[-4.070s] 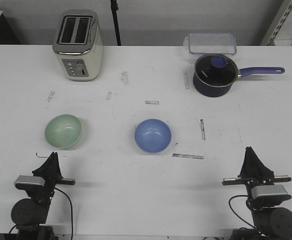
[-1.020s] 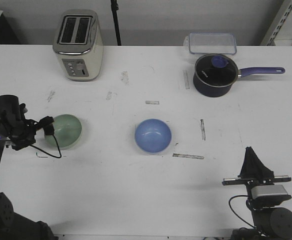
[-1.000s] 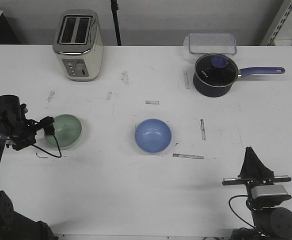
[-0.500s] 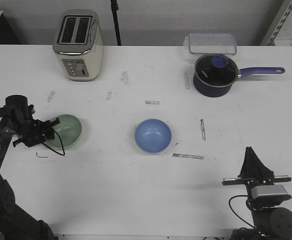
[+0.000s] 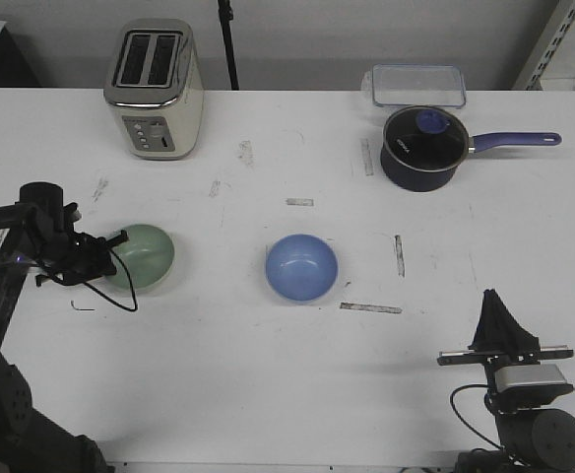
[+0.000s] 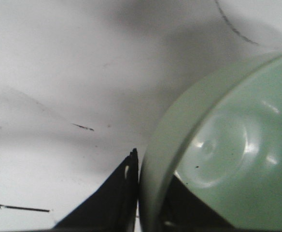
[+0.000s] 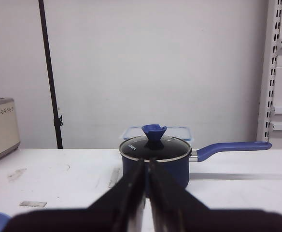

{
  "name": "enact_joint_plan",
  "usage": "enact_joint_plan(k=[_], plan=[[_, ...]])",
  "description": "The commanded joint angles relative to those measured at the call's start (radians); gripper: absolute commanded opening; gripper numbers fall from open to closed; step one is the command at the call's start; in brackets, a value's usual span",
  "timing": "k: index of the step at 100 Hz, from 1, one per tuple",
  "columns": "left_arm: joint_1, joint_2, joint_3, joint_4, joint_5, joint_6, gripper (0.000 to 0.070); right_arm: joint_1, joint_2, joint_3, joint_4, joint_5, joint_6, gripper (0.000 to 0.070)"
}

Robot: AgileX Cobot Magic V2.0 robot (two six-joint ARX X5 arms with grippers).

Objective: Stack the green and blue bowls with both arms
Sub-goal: 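Close the left gripper on the green bowl rim and lift it, then carry the green bowl with the left gripper over the blue bowl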

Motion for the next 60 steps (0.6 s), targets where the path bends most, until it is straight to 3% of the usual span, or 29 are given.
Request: enact_joint_plan(k=[1, 17, 39, 60], plan=[[-0.016, -0.013, 0.064, -0.016, 0.008, 0.000, 0.0001, 0.001, -0.005, 0.005, 0.005, 0.000, -0.001, 0.0003], [-0.099, -0.014, 0.184, -0.058, 0.008, -0.010, 0.0001, 0.001, -0.005, 0.005, 0.005, 0.000, -0.001, 0.0004], [-0.302, 0.004, 0.259, -0.044, 0.011, -0.082, 0.0001, 0.001, -0.005, 0.005, 0.005, 0.000, -0.001, 0.0004], [-0.492, 0.113, 0.354, -0.033, 0.102, -0.127, 0.0001, 0.001, -0.005, 0.005, 0.005, 0.000, 0.000, 0.0003]])
